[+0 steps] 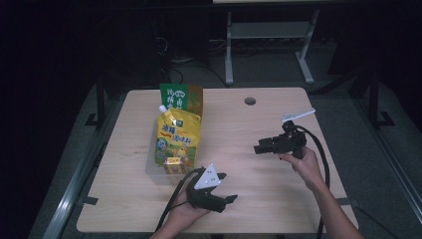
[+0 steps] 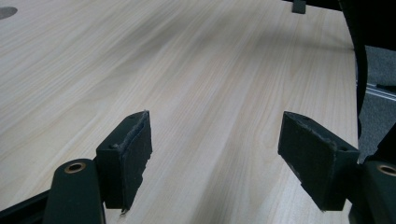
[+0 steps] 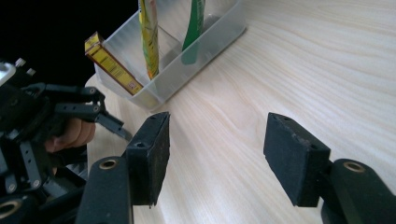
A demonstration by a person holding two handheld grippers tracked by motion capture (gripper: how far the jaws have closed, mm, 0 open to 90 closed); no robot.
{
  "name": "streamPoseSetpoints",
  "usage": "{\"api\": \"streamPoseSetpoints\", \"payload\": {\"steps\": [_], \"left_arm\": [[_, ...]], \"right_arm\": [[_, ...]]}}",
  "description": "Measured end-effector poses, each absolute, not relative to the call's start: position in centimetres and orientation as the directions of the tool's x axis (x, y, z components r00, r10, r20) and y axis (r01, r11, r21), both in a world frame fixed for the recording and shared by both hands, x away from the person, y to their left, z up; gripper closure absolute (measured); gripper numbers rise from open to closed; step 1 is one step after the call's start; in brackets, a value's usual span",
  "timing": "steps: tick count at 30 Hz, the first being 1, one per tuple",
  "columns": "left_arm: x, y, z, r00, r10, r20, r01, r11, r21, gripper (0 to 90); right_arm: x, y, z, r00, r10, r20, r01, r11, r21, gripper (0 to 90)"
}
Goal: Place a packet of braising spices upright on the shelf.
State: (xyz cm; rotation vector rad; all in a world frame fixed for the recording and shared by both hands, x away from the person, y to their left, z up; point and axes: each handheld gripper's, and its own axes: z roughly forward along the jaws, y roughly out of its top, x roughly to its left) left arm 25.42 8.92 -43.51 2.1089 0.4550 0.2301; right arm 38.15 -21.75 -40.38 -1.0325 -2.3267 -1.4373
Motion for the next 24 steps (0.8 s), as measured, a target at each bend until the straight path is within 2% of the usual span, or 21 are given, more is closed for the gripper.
{"api": "streamPoseSetpoints", "payload": {"steps": [24], "left_arm": [[25.2,8.7,-43.7,0.916,0.402,-0.011,0.234,-0.511,0.828,21.8]], "right_arm": [[34.4,-24.5,-42.6,-0.697,0.473,0.539,0.69,0.238,0.683,38.8]]}}
